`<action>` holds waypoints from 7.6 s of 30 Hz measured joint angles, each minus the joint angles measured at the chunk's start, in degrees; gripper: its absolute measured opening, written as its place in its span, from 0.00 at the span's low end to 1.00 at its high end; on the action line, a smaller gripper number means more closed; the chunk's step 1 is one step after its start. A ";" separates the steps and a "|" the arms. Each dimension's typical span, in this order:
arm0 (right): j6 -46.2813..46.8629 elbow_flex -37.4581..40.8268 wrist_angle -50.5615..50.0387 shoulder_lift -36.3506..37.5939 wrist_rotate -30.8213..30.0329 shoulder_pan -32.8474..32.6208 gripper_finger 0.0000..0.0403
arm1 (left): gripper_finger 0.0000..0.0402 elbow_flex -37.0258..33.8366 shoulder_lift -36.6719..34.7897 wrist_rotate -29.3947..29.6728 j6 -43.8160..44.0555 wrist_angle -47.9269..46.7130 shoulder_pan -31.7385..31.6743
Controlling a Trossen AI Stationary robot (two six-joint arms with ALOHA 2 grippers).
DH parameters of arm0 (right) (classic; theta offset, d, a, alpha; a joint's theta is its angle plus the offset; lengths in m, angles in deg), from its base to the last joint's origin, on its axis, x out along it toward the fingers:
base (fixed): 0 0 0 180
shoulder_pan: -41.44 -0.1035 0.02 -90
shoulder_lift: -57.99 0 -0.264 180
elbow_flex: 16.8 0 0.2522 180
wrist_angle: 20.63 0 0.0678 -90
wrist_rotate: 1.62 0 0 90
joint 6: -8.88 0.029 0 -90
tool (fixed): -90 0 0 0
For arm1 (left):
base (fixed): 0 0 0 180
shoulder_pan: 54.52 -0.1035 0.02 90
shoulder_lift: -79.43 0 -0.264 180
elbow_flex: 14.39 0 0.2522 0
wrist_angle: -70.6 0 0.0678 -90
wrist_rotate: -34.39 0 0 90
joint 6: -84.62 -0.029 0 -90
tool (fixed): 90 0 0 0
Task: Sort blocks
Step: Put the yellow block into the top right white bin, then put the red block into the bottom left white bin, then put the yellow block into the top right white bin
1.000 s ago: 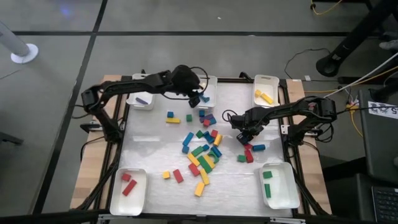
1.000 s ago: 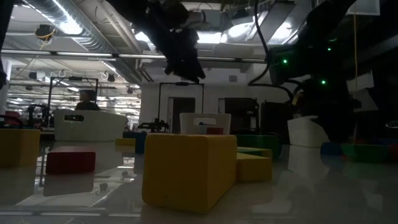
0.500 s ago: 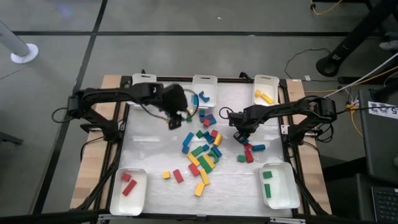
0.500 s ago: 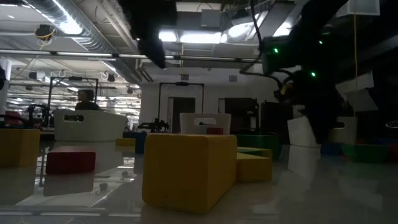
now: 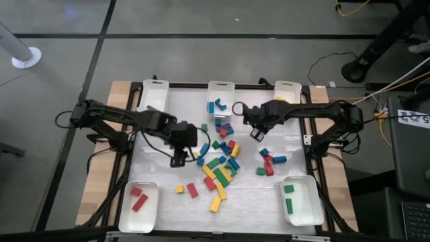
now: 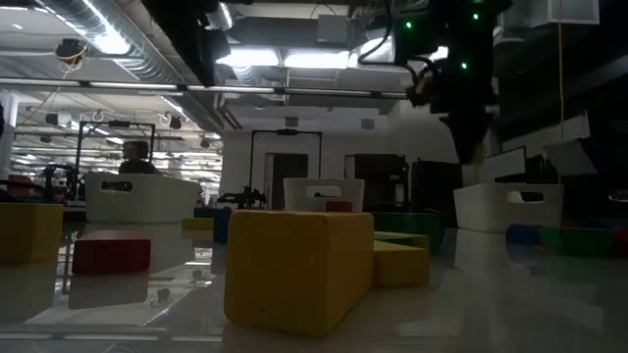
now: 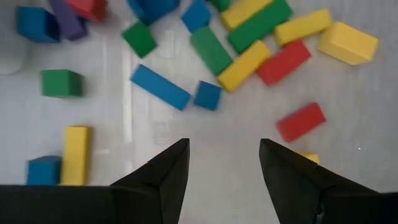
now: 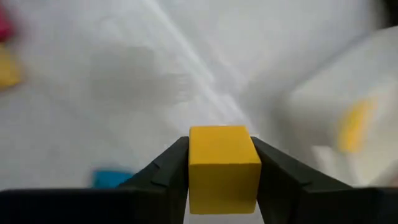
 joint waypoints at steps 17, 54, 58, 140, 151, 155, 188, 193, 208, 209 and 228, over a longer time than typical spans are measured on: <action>-9.00 -3.59 -6.40 0.00 -15.94 23.55 0.38 | 0.46 -0.02 0.02 0.00 10.01 -0.33 10.26; -8.80 -3.51 -1.97 -0.11 -8.93 32.95 0.57 | 0.46 -0.04 5.12 0.04 -5.83 14.68 18.47; -8.77 -3.51 -1.60 -0.11 -8.09 32.95 0.60 | 0.46 -0.04 7.91 0.05 -8.17 14.68 18.67; -2.09 -3.51 25.64 -0.15 7.93 -29.31 0.59 | 0.46 0.02 29.31 1.21 -33.45 17.92 20.15; -1.22 -3.51 30.16 -0.15 2.95 -33.56 0.59 | 0.28 0.00 29.02 1.50 -33.47 17.46 20.18; -1.24 -3.51 31.90 -0.15 1.87 -34.67 0.59 | 0.28 -0.22 27.17 2.25 -32.39 17.00 20.13; -41.72 6.15 71.37 -12.52 18.64 -35.38 0.59 | 0.30 -0.02 -3.38 -12.40 49.22 -6.13 29.94; -43.46 6.15 71.96 -15.59 19.45 -35.38 0.59 | 0.30 -0.02 -3.16 -13.57 62.29 -6.16 36.47; -43.49 6.13 79.30 -20.97 25.70 -35.38 0.59 | 0.43 -0.02 1.82 -9.46 87.83 -6.62 47.99; -43.49 6.04 80.18 -21.22 25.72 -35.38 0.59 | 0.44 -0.02 2.51 -9.45 87.83 -6.66 48.23; -46.68 4.84 83.08 -24.57 27.64 -35.38 0.59 | 0.51 -0.04 8.17 -9.84 86.58 -6.16 48.22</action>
